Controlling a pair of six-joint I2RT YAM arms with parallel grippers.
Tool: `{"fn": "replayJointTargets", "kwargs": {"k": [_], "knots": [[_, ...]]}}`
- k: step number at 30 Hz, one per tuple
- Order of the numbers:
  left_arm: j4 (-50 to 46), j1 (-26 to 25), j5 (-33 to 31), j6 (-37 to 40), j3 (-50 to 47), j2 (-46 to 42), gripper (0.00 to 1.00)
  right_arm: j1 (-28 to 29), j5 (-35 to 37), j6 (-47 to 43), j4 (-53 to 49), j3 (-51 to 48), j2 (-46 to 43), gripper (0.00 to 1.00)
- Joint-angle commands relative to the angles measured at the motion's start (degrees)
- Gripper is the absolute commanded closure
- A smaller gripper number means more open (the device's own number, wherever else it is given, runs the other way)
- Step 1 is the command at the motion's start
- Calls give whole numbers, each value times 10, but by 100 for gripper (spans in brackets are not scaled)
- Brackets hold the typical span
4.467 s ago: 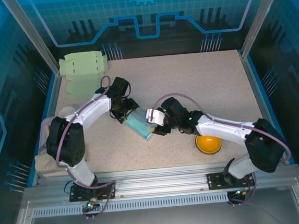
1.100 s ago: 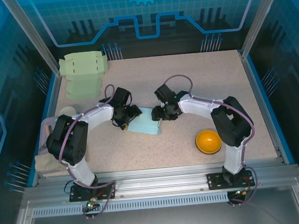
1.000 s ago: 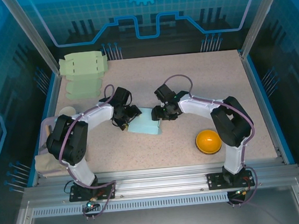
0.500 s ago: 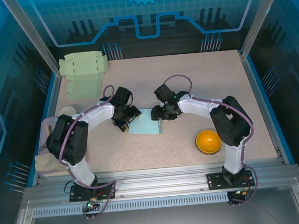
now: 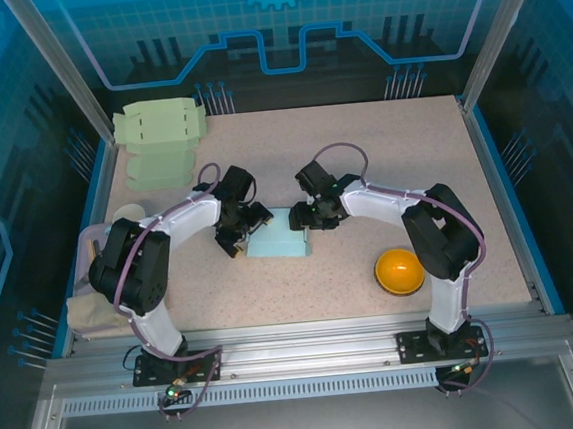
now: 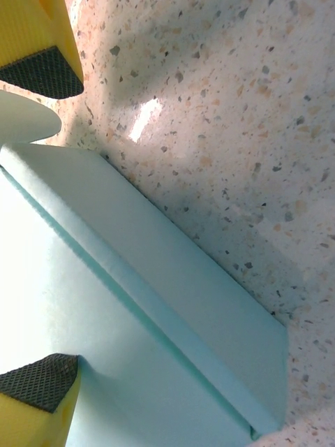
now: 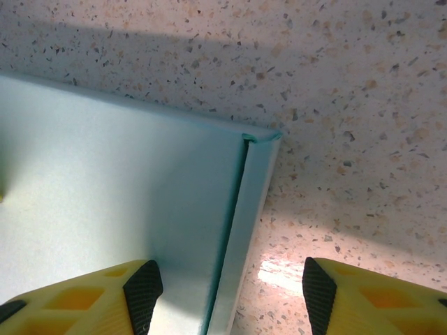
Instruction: Fold the paper box
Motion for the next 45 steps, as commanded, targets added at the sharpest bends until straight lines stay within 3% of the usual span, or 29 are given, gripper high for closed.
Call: {"fn": "replayJointTargets", "kwargs": {"k": [1, 9, 23, 33, 45], "knots": [[-23, -16, 30, -14, -19, -26, 1, 4, 4, 2, -1, -11, 20, 40], [-45, -16, 10, -15, -11, -79, 1, 3, 6, 0, -1, -16, 18, 39], [-13, -26, 23, -29, -39, -52, 2, -1, 8, -4, -1, -19, 16, 40], [-9, -29, 13, -27, -36, -35, 14, -3, 10, -8, -4, -18, 16, 40], [-24, -30, -12, -12, -30, -17, 15, -1, 24, -14, -18, -24, -19, 39]]}}
